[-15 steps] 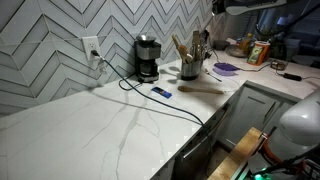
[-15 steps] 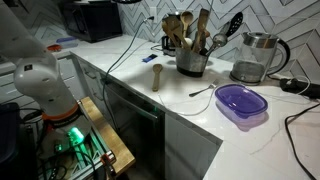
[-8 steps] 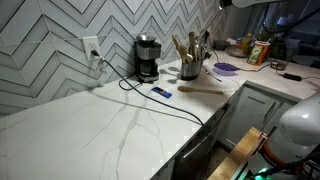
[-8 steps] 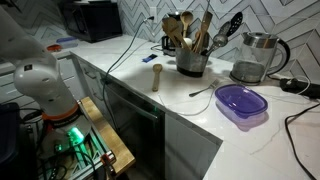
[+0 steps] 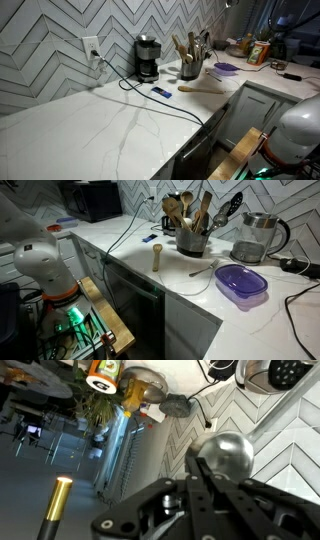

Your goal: Remove the metallic soup ladle from the utensils bucket and place it on the table

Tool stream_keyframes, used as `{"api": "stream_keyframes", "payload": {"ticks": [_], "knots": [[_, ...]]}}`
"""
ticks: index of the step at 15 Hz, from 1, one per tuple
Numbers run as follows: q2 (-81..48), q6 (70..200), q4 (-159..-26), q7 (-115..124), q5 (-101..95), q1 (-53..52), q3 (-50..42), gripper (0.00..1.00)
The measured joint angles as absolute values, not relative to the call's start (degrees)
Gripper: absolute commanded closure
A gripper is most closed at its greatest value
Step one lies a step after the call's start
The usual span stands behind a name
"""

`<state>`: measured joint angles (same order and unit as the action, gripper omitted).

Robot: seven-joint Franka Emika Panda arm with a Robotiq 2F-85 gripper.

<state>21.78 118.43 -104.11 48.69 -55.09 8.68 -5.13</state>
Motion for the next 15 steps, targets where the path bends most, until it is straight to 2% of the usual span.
{"api": "stream_keyframes", "payload": {"ticks": [10,15], "knots": [[25.4,104.1,-104.4,37.3,-30.3,10.3,-7.1,0.99],[25.5,101.8,-107.8,31.5,-20.9,12.0,-9.1,0.99]]}}
